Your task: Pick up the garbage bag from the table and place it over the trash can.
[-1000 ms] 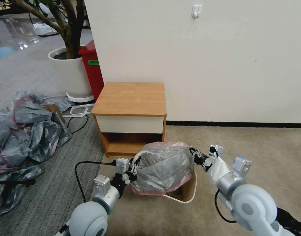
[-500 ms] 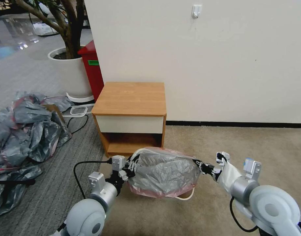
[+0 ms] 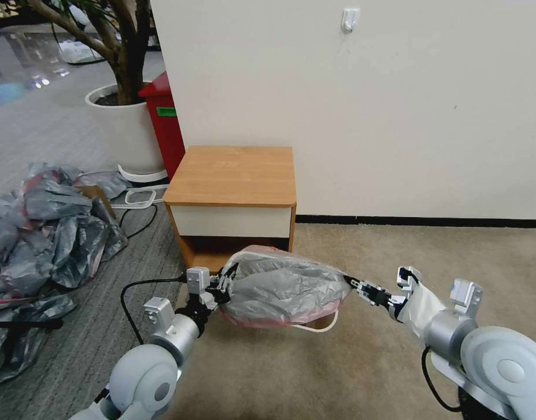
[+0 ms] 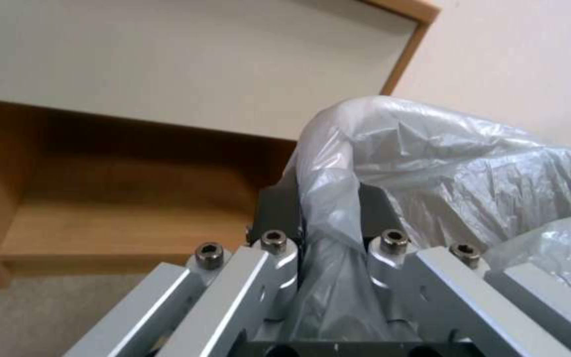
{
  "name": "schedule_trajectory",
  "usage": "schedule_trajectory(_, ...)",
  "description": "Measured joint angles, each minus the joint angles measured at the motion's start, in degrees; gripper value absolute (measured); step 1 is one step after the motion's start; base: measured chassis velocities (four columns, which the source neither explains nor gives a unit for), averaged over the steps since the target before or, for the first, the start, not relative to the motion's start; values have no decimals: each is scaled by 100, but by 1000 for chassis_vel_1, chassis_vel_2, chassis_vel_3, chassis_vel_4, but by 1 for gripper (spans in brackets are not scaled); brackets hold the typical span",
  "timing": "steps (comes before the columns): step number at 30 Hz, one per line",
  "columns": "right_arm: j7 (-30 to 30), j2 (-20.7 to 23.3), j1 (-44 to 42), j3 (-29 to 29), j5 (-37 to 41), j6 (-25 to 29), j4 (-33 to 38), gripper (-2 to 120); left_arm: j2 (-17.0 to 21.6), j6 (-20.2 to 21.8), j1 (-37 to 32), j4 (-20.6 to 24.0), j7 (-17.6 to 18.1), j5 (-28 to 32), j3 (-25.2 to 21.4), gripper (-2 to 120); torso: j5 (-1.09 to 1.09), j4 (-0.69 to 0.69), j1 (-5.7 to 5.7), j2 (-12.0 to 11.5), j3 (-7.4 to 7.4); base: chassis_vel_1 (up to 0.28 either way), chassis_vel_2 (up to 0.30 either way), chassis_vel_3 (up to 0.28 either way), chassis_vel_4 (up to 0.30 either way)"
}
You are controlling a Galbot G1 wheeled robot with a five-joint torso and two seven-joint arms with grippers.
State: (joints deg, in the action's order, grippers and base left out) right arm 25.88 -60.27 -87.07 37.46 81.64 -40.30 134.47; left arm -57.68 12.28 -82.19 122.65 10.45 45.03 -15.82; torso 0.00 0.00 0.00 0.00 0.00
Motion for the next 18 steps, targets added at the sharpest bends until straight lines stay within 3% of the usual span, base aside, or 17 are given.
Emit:
schedule_trajectory(2, 35, -32, -81, 102, -12, 45, 255, 61, -8, 3, 0, -61, 3, 7, -48, 9, 0, 0, 0, 0, 0, 0, 0, 0, 0)
schedule_trajectory(4, 80, -46, -106, 115, -10, 74, 347, 63, -12, 4, 1, -81, 10, 17, -64, 9, 0, 0, 0, 0, 0, 0, 0, 0, 0)
schedule_trajectory(5, 186, -75, -147, 112, 29, 166, 541, 70, -19, 7, 6, -106, 45, 42, -88, 9, 0, 0, 0, 0, 0, 0, 0, 0, 0)
schedule_trajectory(11, 605, -318, -261, -309, 853, 268, 902, 95, -19, 6, 89, -102, 215, 137, -161, 9, 0, 0, 0, 0, 0, 0, 0, 0, 0)
schedule_trajectory(18, 607, -648, -198, -1053, 685, 256, 904, 100, -16, -16, 131, 81, 255, 126, -193, 9, 0, 0, 0, 0, 0, 0, 0, 0, 0)
